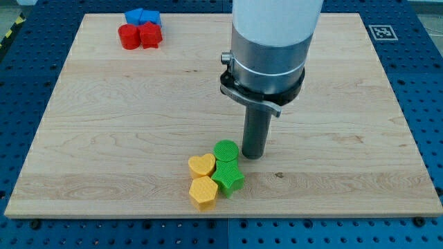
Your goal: Place your arm below the red blocks
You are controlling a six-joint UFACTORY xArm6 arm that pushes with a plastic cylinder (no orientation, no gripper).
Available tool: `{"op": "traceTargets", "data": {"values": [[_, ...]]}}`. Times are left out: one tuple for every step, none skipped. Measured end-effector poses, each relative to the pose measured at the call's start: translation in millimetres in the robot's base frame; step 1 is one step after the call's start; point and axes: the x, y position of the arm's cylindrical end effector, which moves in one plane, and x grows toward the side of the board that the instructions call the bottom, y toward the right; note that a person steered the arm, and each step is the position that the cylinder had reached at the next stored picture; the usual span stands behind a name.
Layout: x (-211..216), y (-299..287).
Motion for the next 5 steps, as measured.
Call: {"op": "traceTargets", "data": {"values": [[-62, -12], [-108, -70], [-134, -144], [-179, -212], [-229, -247]]}}
